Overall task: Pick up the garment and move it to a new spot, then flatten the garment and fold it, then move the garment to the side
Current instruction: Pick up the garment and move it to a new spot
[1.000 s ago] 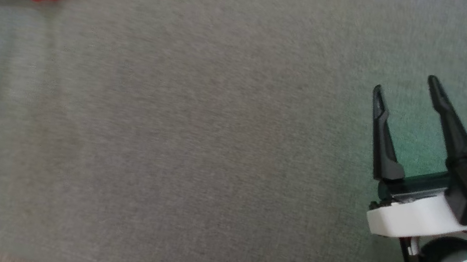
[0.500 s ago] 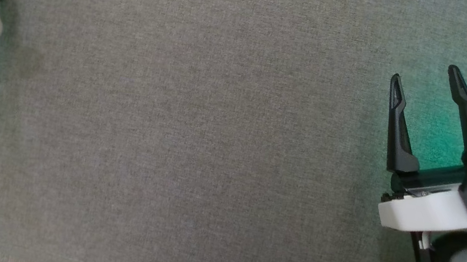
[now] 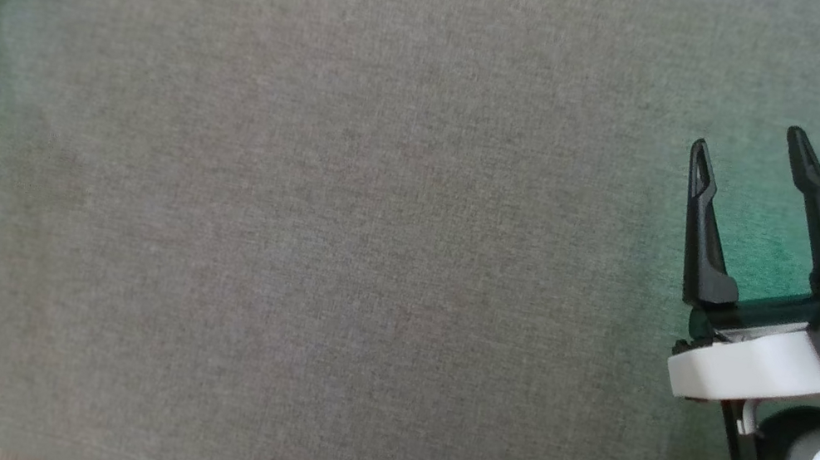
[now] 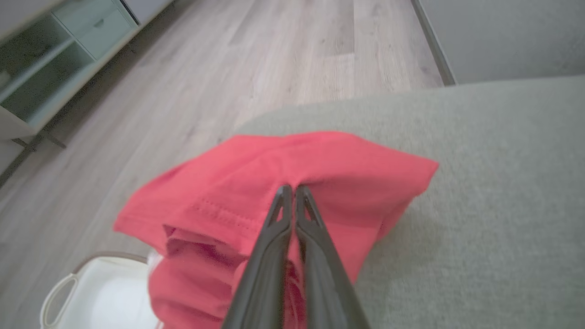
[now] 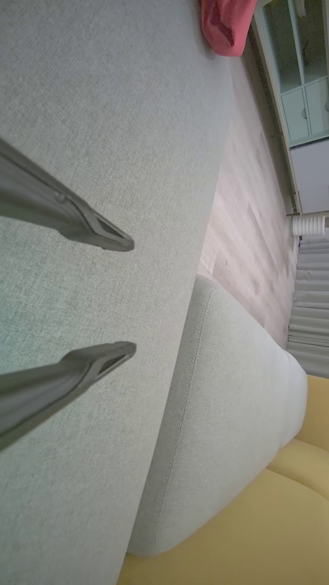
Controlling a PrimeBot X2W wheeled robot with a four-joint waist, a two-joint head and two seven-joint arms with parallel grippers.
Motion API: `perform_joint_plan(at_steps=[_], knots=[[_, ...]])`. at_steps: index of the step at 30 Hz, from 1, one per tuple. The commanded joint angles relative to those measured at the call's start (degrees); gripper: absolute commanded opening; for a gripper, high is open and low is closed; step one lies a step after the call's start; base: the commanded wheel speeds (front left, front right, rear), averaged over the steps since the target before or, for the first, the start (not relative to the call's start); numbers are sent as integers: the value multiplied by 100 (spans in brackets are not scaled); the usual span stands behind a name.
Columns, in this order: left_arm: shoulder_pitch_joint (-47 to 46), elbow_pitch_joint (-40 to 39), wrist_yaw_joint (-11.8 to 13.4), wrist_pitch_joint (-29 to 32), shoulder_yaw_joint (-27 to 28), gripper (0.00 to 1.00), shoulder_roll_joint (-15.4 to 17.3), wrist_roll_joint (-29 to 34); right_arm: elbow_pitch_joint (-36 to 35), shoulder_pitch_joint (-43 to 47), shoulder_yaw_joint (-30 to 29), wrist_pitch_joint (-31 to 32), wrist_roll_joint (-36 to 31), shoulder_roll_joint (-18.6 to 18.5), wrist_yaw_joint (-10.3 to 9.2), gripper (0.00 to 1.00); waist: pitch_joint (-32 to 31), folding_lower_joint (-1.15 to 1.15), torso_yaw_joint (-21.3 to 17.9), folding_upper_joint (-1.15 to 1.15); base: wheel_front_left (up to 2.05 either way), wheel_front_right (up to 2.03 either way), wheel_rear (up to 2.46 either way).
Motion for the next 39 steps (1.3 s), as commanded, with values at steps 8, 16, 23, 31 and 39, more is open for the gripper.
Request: perform_joint_plan(at_steps=[8,16,23,31,39], knots=[[-563,-465,-202,-221,-101,0,615,353,213,53,99,-309,379,-10,-5,100,-916,0,-107,0,0,0,0],[-801,-1284,-396,127,-549,0,678,591,667,283,82,-645,811,-10,-5,100,-1802,0,-474,0,0,0,0],[-1153,-2407,-493,502,-875,0,445,490,985,522,-81,-898,1064,-10,-5,100,-2328,0,-839,0,0,0,0],[-1395,-3330,-436,803,-786,0,1,-16,1165,616,-165,-1067,1208,-10,-5,100,-2503,0,-1065,0,0,0,0],[-241,-3612,-148,923,-862,0,83,-379,1235,674,-200,-1154,1270,-10,-5,100,-2332,0,-1160,0,0,0,0]])
